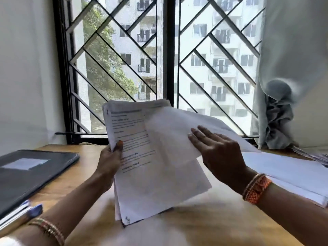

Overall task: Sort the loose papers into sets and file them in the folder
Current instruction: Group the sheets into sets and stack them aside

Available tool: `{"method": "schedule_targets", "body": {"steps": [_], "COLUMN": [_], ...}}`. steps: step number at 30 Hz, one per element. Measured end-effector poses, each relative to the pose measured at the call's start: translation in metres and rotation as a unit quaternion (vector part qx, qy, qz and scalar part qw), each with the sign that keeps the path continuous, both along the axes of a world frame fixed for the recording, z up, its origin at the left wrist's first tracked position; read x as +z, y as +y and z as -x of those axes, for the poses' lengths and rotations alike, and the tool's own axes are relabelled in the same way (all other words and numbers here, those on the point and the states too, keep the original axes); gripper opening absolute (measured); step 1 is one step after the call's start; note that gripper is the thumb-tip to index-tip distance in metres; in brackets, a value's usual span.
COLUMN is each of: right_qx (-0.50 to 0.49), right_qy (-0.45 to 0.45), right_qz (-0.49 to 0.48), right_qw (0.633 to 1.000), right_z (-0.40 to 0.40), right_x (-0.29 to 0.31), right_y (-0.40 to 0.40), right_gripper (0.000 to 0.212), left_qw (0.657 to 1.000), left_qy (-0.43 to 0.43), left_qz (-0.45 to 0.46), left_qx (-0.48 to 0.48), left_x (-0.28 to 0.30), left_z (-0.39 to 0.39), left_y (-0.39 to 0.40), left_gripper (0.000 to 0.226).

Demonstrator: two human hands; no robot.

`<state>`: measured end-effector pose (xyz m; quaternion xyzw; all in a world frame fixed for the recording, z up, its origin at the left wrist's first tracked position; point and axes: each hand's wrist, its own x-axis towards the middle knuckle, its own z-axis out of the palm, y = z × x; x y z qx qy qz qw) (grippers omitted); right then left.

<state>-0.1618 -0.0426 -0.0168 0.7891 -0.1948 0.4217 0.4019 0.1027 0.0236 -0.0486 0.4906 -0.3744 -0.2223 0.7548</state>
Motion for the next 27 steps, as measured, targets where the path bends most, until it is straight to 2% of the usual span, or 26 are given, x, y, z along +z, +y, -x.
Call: {"method": "schedule_targets", "body": {"steps": [3, 10, 15, 18, 20, 22, 25, 27], "right_qx": [-0.008, -0.044, -0.033, -0.035, -0.012, 0.064, 0.210, 0.301], "right_qy": [0.034, 0.074, 0.083, 0.089, 0.065, -0.011, -0.157, -0.260], "right_qz": [-0.010, 0.030, 0.044, 0.044, 0.018, -0.076, -0.227, -0.331], "right_qw": [0.999, 0.996, 0.995, 0.994, 0.998, 0.995, 0.938, 0.856], "right_z": [-0.009, -0.012, -0.014, -0.014, -0.014, -0.012, -0.004, 0.004], "right_x": [-0.024, -0.030, -0.036, -0.039, -0.037, -0.024, 0.020, 0.053], "right_y": [-0.007, -0.009, -0.008, -0.008, -0.006, 0.000, 0.016, 0.023], "right_gripper": [0.041, 0.038, 0.059, 0.060, 0.052, 0.043, 0.020, 0.022], "left_qw": [1.000, 0.998, 0.998, 0.997, 0.997, 0.997, 0.991, 0.984], "left_qy": [-0.008, -0.031, -0.041, -0.046, -0.050, -0.066, -0.111, -0.132], "left_qz": [0.019, 0.030, 0.042, 0.039, 0.034, 0.027, 0.009, 0.010], "left_qx": [-0.012, -0.038, -0.039, -0.044, -0.039, -0.011, 0.069, 0.120], "left_x": [0.002, 0.002, 0.002, 0.001, 0.002, 0.002, -0.001, 0.000], "left_z": [0.004, 0.002, 0.003, 0.002, 0.003, 0.002, -0.006, -0.010], "left_y": [0.002, 0.004, 0.003, 0.004, 0.005, 0.005, 0.001, 0.002], "left_gripper": [0.023, 0.021, 0.019, 0.019, 0.019, 0.018, 0.019, 0.018]}}
